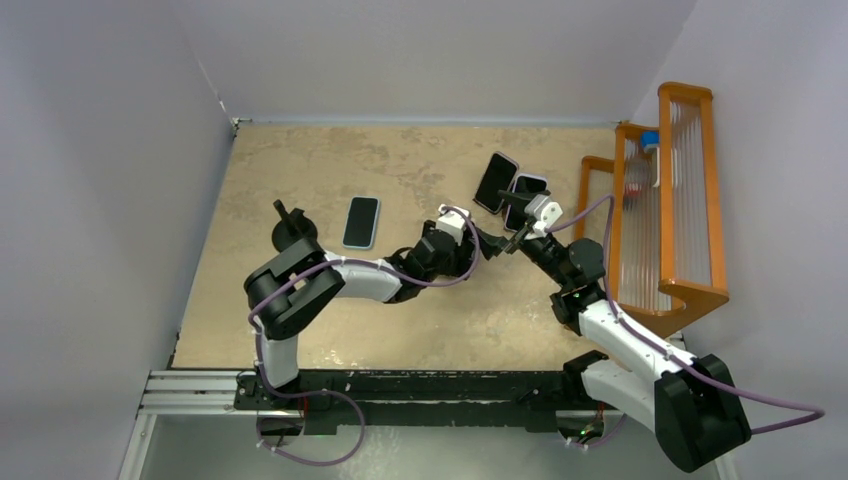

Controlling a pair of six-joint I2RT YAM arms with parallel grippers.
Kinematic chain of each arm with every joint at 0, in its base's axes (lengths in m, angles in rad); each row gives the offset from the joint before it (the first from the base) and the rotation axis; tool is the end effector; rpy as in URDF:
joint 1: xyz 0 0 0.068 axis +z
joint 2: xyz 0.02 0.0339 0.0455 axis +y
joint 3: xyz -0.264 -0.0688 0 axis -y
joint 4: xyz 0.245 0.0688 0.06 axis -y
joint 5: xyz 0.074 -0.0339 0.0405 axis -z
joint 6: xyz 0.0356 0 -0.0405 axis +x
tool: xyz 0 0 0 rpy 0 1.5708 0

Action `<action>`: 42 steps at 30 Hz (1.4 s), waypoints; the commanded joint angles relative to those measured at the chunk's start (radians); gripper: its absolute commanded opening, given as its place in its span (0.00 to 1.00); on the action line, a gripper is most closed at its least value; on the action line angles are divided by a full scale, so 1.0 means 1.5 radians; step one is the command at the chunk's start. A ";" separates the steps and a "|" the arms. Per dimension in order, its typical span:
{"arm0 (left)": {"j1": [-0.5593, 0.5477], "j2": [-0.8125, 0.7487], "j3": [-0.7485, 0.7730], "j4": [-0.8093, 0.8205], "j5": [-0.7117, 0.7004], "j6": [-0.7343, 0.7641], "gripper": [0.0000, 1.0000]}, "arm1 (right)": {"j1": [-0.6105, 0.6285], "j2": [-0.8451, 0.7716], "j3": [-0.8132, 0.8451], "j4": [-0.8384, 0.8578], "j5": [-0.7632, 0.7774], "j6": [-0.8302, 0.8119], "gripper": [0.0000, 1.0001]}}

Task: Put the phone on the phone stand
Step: Move the phone stand with the phone to the center of the board.

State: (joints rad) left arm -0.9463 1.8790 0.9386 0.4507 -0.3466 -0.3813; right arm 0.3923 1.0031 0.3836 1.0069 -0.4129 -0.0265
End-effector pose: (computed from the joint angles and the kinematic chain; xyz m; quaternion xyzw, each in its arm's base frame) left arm 0.2366 -0.3076 0.1520 0.1502 0.8358 -0.1959 0.4904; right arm 0.1896 0.0939 0.2830 -0.2799 0.4986 0.2602 0.7780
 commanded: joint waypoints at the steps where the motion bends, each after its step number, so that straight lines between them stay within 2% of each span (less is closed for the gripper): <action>1: 0.056 0.003 -0.003 0.025 0.013 0.078 0.66 | 0.002 0.002 0.010 0.033 -0.014 -0.008 0.99; 13: 0.156 0.065 0.047 0.046 0.062 0.166 0.66 | 0.002 0.003 0.007 0.042 -0.022 -0.004 0.99; 21: 0.220 0.102 0.134 0.035 0.103 0.212 0.66 | 0.002 0.014 0.009 0.051 -0.031 -0.001 0.99; 32: 0.289 0.228 0.270 0.035 0.362 0.300 0.69 | 0.003 0.027 0.012 0.051 -0.035 -0.001 0.99; 42: 0.303 0.317 0.443 -0.053 0.449 0.298 0.71 | 0.002 0.052 0.016 0.059 -0.040 -0.002 0.99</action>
State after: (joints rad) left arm -0.4969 2.2921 1.5139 0.4305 0.2844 0.0292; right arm 0.3923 1.0782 0.3836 1.0405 -0.4595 -0.0257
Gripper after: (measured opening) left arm 0.742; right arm 0.987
